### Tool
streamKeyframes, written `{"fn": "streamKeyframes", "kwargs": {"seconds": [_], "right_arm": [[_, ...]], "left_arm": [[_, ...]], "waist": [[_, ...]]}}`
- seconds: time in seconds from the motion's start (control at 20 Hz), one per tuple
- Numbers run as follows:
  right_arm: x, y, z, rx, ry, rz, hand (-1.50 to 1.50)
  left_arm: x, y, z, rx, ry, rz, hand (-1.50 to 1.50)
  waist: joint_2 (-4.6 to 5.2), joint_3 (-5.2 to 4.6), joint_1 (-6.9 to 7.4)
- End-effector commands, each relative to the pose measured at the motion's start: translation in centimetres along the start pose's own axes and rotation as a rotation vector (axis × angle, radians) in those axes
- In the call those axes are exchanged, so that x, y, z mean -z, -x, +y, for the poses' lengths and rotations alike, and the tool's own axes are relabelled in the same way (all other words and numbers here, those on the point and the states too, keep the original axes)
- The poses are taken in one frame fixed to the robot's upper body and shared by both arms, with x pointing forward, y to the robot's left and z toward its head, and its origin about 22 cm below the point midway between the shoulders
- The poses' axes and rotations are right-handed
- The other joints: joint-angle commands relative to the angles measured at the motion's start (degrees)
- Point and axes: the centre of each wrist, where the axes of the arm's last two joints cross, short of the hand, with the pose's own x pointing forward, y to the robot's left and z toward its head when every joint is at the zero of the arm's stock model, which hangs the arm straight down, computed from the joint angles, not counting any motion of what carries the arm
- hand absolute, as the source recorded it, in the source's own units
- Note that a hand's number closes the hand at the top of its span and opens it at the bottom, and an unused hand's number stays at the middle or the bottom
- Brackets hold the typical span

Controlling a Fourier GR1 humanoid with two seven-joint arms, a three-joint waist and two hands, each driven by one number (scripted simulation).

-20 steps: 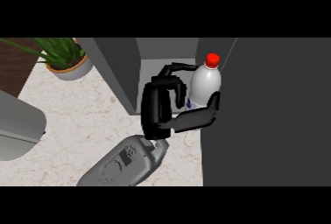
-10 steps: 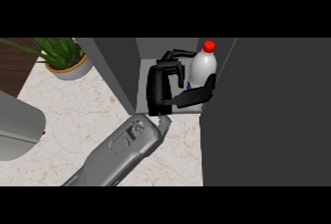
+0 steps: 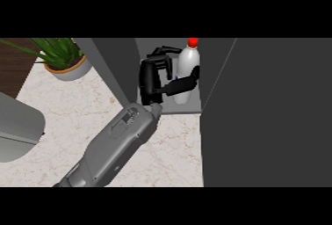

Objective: Pick up the bottled water, place it into the cabinet and close the cabinet

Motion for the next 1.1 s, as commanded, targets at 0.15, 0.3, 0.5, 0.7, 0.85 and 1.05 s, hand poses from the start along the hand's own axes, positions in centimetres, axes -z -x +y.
{"fn": "streamKeyframes", "kwargs": {"seconds": [0.15, 0.3, 0.5, 0.7, 0.85, 1.05], "right_arm": [[1.0, -1.0, 0.5, 0.068, -0.004, -0.085, -1.50], [0.6, -0.9, -0.1, 0.070, -0.011, -0.083, -1.50], [1.4, -2.0, 1.0, 0.068, -0.028, -0.084, -1.50], [0.9, -1.1, 0.0, 0.076, -0.022, -0.085, -1.50], [0.9, -0.9, 0.5, 0.091, -0.006, -0.082, -1.50], [1.1, -1.9, 0.4, 0.067, -0.033, -0.107, -1.50]], "left_arm": [[3.9, 0.2, 0.8, -0.019, -0.078, -0.006, 1.50], [2.5, 3.5, 2.1, 0.060, -0.055, -0.009, 1.50], [3.9, 4.1, 2.6, 0.216, -0.042, -0.040, 1.50], [5.6, 3.0, 1.4, 0.272, -0.040, -0.028, -1.50], [5.7, 3.4, 1.6, 0.308, -0.011, -0.029, -1.50], [6.4, 3.0, 1.6, 0.306, -0.032, 0.004, -1.50]], "waist": [[0.21, 0.00, -0.53], [0.23, 0.01, -1.12], [0.38, -0.01, -0.97], [0.41, 0.02, -1.14], [0.40, 0.02, -1.49], [0.19, 0.01, -1.29]]}}
